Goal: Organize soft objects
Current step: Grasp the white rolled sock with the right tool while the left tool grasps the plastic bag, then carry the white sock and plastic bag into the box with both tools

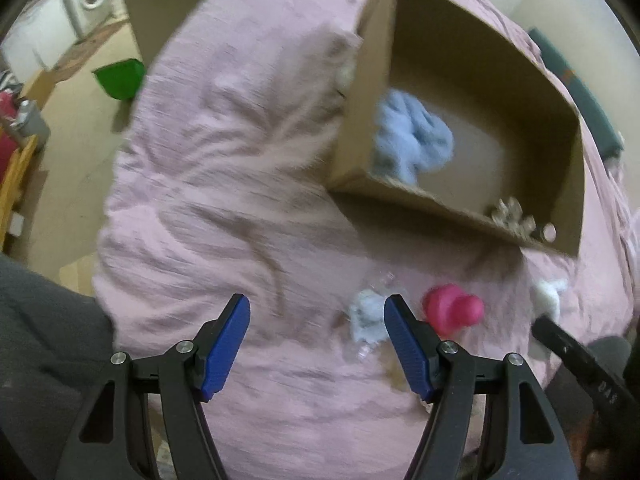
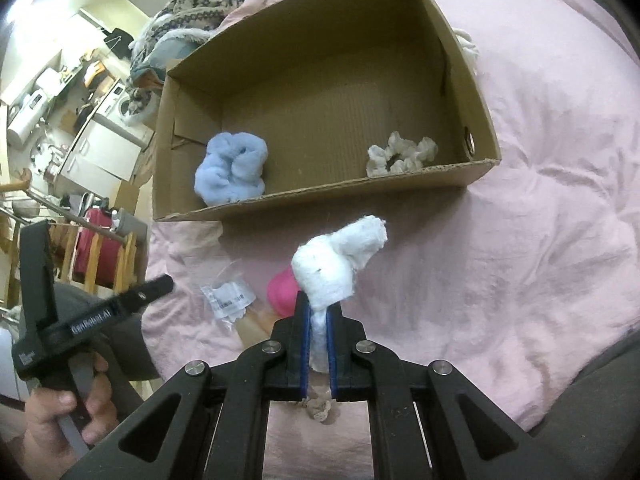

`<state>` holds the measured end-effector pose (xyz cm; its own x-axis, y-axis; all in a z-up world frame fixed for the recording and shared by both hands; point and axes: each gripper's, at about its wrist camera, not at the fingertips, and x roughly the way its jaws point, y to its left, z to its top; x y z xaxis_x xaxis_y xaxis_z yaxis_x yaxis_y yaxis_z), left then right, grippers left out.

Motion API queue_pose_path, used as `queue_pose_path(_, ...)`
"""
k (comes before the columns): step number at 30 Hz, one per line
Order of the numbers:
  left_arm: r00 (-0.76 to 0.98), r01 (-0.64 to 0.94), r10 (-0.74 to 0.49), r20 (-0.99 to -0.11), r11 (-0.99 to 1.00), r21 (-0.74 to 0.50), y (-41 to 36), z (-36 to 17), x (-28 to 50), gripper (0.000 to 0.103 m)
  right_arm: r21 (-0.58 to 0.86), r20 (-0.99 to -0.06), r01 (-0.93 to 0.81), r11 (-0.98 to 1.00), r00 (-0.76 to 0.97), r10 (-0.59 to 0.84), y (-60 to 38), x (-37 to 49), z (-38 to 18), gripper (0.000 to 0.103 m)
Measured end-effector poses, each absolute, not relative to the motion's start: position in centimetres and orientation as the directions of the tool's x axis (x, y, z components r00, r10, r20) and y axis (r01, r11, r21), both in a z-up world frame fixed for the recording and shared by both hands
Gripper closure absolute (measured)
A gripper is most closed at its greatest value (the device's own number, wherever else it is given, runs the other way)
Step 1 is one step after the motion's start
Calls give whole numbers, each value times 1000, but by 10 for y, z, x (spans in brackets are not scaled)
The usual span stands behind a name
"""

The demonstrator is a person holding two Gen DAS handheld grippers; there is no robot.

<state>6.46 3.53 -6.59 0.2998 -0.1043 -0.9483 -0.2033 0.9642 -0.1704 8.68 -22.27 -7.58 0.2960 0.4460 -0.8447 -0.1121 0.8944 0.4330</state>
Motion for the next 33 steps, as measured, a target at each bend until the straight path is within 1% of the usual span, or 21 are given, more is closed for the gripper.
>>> queue_pose_path(2,277,-180,-144,-950,963,-199,27,-74,69,38,440,-843,-107,892,294,451,-226,88,-77,94)
queue_pose_path(3,271,-176,-151,-951,963,-203,23,-77,70,42,443,-843,-106,890,290,453,-225,90,-78,94)
queue_pose_path(7,241,-154,-152,-958,969,-193,6,-92,77,48,447,-844,-104,889,279,457,-221,89,-83,94)
queue_pose_path(8,230,-149,-158,-960,969,-196,2,-97,78,52,447,-844,-103,889,279,457,-222,89,-83,94)
queue_pose_path(11,204,-131,-144,-968,976,-173,-8,-108,82,53,450,-844,-99,888,276,459,-222,89,-84,94)
queue_pose_path(14,189,-131,-120,-975,981,-146,-11,-118,86,60,450,-848,-93,888,268,458,-224,91,-85,94)
queue_pose_path(17,190,-125,-100,-977,984,-126,-13,-122,89,64,449,-849,-96,888,264,458,-223,91,-86,94)
queue_pose_path(19,200,-116,-96,-975,986,-121,-13,-122,88,76,451,-848,-99,887,262,461,-222,91,-87,94)
queue_pose_path(21,202,-114,-105,-974,985,-130,-12,-120,88,79,453,-848,-100,886,260,463,-222,91,-87,94)
queue_pose_path(24,204,-129,-123,-971,980,-151,-4,-115,88,80,454,-848,-96,886,259,463,-224,91,-87,94)
queue_pose_path(33,279,-129,-104,-955,981,-145,7,-78,71,80,447,-850,-103,888,261,458,-223,91,-86,94)
